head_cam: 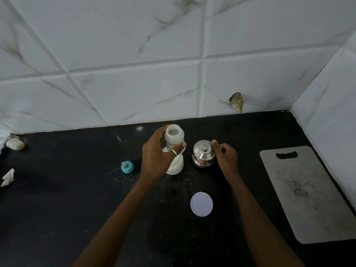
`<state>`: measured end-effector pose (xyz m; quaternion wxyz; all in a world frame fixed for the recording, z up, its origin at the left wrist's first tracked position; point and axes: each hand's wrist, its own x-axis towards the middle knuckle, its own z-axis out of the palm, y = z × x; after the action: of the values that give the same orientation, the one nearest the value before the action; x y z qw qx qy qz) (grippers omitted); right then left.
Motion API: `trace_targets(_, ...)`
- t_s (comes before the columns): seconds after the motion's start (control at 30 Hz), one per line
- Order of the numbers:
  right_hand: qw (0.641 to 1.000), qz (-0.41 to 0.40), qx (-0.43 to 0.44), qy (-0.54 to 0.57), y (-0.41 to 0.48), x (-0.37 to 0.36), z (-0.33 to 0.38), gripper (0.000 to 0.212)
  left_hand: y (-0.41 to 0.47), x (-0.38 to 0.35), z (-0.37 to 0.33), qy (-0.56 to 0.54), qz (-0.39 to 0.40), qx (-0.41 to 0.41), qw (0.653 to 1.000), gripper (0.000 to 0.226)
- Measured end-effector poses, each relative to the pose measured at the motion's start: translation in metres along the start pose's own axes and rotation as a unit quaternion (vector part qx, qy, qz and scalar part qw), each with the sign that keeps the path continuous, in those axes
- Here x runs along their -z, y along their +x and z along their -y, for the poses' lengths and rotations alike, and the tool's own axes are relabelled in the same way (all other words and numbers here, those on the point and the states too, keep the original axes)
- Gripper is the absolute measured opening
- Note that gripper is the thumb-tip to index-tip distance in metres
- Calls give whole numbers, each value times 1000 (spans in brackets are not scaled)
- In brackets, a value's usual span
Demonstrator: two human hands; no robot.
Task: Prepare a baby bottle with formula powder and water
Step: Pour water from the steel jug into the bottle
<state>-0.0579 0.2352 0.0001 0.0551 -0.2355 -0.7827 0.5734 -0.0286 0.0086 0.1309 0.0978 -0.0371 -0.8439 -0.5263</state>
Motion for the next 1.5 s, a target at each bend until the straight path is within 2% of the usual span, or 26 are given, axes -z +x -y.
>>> trace_targets(0.3, 990, 65, -41, 120, 12, -3, -6, 55, -6, 12, 7, 26, -17, -4, 1000, 61)
trace_targets(0.5, 969, 66, -98, 219, -2, -7, 13, 34, -9, 21, 5, 12, -30, -2, 999, 57)
trace_targets(0.57, 960, 53, -105, 255, -7, -3, 28, 32, -8, 25, 3, 3, -36, -2, 999, 58)
trace_targets(0.83, 956, 57, -27, 286, -35, 22, 148, 20, 6, 53, -20, 12, -33, -21, 999, 55)
trace_targets(0.93, 951, 67, 5, 301, -50, 32, 200, 28, 15, 67, -33, 13, -33, -34, 999, 54)
trace_targets(1.1, 969, 73, 41, 232, -69, 44, 280, 30, 39, 93, -60, 7, -38, -66, 997, 62)
trace_targets(1.23, 965, 89, 68, 235, -88, 45, 332, 35, 55, 117, -83, 3, -50, -87, 995, 65)
trace_targets(1.37, 960, 98, 78, 250, -103, 45, 373, 28, 68, 143, -101, -10, -64, -99, 993, 63)
trace_targets(1.5, 965, 99, 115, 213, -116, 43, 413, 25, 79, 169, -115, -16, -79, -110, 991, 64)
